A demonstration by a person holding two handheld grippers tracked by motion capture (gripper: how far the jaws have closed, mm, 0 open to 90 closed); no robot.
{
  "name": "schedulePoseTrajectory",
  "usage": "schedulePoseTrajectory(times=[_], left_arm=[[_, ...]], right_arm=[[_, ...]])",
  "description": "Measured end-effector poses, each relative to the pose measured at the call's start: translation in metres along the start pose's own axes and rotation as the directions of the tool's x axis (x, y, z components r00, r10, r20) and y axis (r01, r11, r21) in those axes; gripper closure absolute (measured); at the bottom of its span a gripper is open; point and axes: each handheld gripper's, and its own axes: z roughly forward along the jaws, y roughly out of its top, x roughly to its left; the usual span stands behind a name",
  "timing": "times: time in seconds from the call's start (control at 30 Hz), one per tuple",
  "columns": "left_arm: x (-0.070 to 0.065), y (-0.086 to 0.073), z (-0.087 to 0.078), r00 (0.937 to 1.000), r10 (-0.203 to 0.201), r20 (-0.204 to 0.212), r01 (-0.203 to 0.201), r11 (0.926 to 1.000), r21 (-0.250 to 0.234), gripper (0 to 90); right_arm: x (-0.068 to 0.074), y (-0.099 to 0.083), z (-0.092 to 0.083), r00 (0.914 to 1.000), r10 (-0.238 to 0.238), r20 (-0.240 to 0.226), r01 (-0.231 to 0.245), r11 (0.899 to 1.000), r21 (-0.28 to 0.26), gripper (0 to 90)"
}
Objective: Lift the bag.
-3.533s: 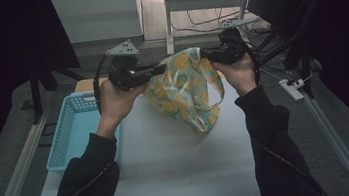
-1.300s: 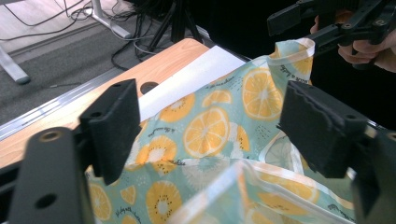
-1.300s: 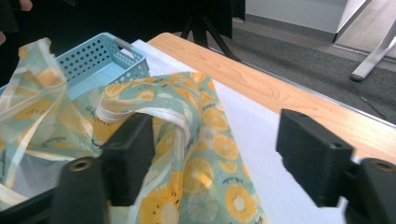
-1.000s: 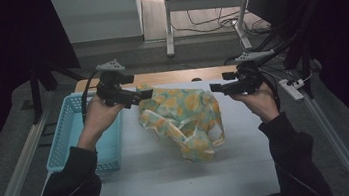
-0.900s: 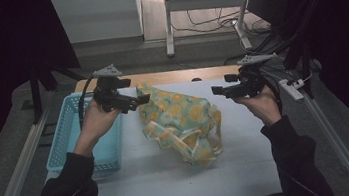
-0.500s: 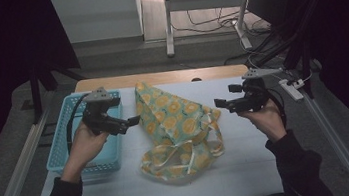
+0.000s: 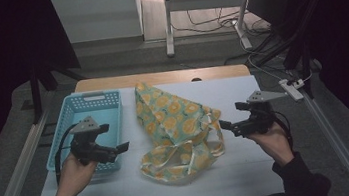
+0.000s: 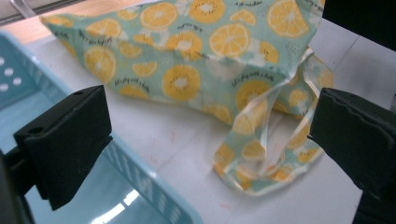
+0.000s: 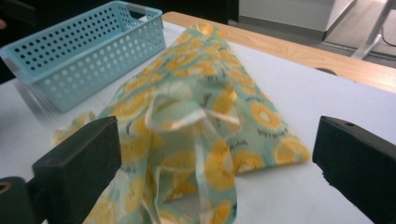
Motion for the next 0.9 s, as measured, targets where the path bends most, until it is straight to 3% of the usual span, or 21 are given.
schedulePoseTrajectory(times=[0.37,0.5,0.7,0.9], left_arm=[[-0.019,-0.044,-0.028,0.9980,-0.025,-0.058,0.023,0.9995,-0.022,0.0],[-0.024,-0.066,-0.039,0.9948,-0.055,-0.086,0.051,0.9976,-0.047,0.0],[-0.031,-0.099,-0.050,0.9845,-0.083,-0.155,0.077,0.9961,-0.043,0.0],[-0.036,-0.127,-0.056,0.9719,-0.100,-0.213,0.099,0.9949,-0.015,0.0]], right_arm=[[0.017,-0.039,-0.021,0.9977,0.011,0.067,-0.011,1.000,0.003,0.0],[0.019,-0.057,-0.030,0.9954,0.029,0.091,-0.028,1.000,-0.002,0.0],[0.020,-0.088,-0.043,0.9870,0.072,0.144,-0.072,0.997,-0.003,0.0],[0.025,-0.114,-0.049,0.9787,0.071,0.193,-0.082,0.996,0.047,0.0]])
